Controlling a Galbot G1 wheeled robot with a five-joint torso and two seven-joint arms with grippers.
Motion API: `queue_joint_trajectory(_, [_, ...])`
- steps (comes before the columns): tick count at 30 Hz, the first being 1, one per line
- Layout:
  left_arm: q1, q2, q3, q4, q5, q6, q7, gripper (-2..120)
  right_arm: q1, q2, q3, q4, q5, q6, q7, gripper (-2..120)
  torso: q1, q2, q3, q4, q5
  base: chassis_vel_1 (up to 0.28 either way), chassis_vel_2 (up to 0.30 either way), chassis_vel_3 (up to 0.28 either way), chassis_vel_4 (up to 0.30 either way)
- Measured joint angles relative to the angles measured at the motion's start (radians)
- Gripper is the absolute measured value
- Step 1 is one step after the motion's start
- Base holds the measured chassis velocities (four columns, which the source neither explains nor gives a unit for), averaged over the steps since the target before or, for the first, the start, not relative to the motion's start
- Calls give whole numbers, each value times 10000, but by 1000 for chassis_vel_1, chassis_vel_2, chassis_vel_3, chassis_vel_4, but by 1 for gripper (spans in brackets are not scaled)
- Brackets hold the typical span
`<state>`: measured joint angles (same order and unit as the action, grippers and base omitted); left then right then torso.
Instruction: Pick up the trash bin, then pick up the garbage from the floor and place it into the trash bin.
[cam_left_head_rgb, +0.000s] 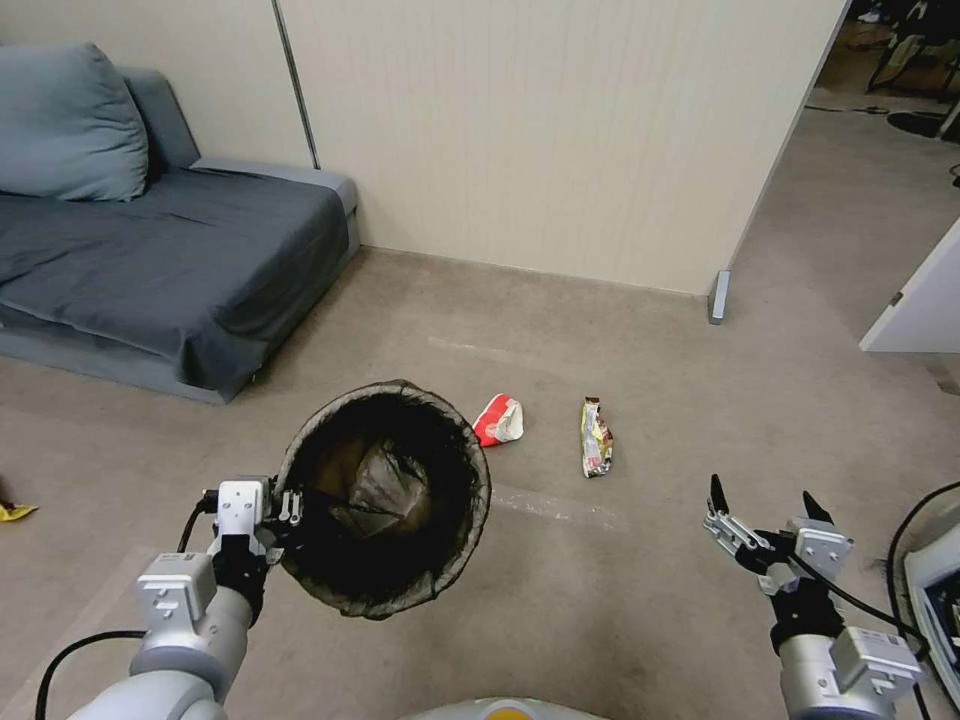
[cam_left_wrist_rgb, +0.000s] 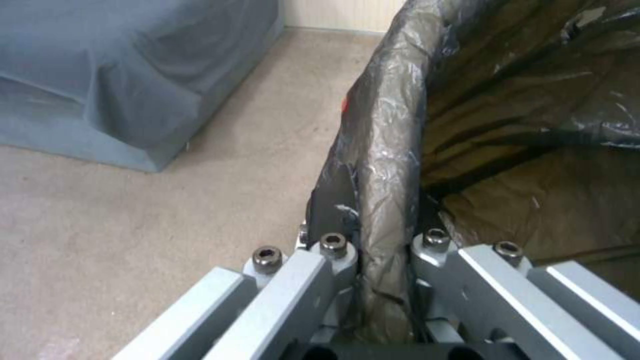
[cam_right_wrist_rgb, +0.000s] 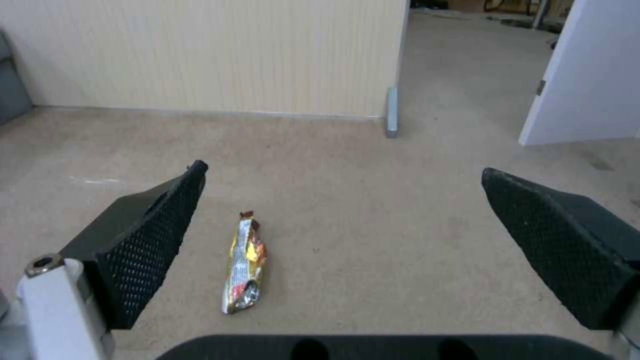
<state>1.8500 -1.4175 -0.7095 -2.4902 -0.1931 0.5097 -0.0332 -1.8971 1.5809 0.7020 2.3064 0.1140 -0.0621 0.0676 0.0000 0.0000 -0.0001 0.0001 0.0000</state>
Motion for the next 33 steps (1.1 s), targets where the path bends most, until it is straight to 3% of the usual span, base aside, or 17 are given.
queue_joint_trajectory(33, [-87,-156,-38,151,71,135,0,1,74,45,4,-260,-29,71,-52,100,0,0,1,-1,1,-89,86,86,-88])
